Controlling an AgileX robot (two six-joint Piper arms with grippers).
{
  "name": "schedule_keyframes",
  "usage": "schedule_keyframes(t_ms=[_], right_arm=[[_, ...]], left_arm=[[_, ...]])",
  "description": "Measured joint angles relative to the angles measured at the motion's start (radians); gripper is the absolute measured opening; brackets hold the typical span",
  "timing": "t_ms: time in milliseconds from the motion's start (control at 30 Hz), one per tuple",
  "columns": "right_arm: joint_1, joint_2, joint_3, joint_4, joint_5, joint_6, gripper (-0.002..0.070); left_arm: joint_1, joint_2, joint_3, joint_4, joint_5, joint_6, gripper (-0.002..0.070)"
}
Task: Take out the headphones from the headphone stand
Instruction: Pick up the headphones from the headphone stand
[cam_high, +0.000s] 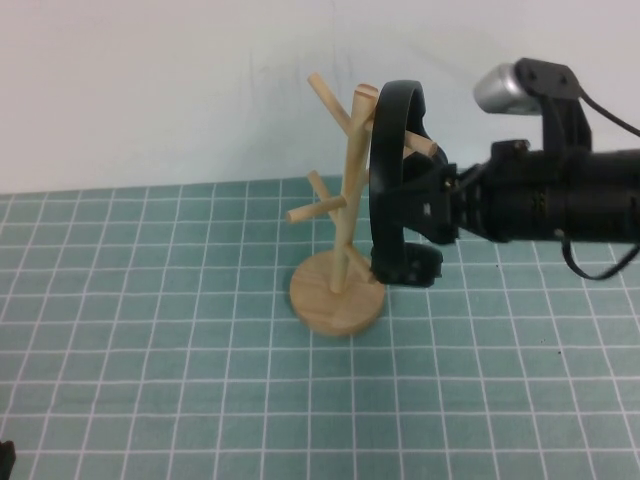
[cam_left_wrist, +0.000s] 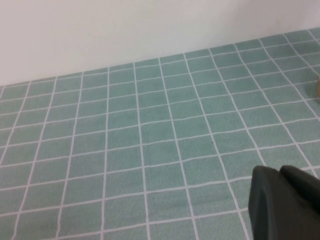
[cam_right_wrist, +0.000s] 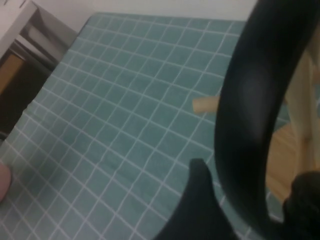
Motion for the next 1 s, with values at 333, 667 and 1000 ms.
schedule_keyframes(t_ms=[333, 667, 1000], right_arm=[[0.0, 0.125, -0.077, 0.154, 0.058, -0.082, 0.0244], [0.0, 0.12, -0.149, 0.209, 0.226, -0.115, -0.0002], [0.0, -0.031, -0.157, 0.145, 0.215, -0.047, -0.0002]], left_arm=[[0.0, 0.0, 0.0, 0.0, 0.0, 0.0, -0.0005], [0.0, 0.0, 0.0, 0.0, 0.0, 0.0, -0.0005], [0.0, 0.0, 0.0, 0.0, 0.0, 0.0, -0.0005]])
